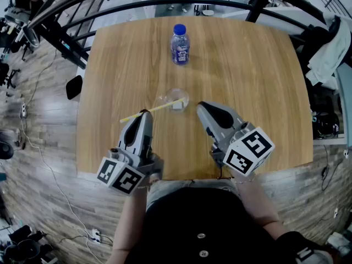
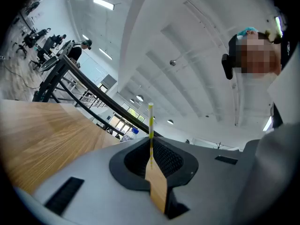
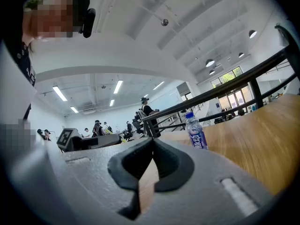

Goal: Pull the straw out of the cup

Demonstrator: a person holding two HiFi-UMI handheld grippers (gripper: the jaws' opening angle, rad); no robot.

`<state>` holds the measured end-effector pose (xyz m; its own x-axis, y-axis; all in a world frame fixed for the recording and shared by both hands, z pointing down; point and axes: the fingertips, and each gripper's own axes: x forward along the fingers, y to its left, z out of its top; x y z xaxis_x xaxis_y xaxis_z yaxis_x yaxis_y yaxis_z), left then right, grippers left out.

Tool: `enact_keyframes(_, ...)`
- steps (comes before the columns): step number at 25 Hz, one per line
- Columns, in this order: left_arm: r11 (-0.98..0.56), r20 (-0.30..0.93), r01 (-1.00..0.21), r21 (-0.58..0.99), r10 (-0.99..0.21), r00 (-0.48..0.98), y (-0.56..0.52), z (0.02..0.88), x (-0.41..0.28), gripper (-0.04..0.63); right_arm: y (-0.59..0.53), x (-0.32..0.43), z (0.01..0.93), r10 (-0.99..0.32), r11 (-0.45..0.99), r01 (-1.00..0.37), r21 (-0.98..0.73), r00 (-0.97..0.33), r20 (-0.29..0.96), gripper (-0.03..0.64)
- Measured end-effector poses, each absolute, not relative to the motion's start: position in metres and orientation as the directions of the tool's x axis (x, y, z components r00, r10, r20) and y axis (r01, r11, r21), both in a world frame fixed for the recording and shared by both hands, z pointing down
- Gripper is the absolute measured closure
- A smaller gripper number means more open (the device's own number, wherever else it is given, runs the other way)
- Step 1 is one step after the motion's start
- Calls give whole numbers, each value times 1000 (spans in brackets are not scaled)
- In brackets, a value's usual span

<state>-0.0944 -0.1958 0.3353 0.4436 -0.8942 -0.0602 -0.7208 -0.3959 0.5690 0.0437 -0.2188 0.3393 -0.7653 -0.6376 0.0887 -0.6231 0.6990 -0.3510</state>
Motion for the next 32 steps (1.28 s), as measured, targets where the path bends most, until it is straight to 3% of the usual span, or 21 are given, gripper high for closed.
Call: enact_keyframes(32,-426,-109,-678,600,-882,458,-190,328,-98,561,-209,38,333,-625,725,-622,-296,-775,97,618)
